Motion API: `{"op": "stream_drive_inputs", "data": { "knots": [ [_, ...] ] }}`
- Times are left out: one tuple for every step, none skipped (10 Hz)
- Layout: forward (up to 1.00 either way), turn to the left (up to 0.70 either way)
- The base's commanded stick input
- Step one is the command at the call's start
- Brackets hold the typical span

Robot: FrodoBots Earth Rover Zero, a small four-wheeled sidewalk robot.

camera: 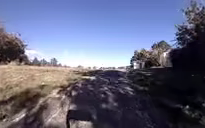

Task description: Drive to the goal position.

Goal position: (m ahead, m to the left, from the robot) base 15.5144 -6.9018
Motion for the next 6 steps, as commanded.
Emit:
{"op": "stream_drive_inputs", "data": {
  "knots": [
    [1.0, 0.01],
    [1.0, 0.01],
    [1.0, 0.01],
    [1.0, 0.01],
    [1.0, 0.01],
    [1.0, 0.01]
  ]
}}
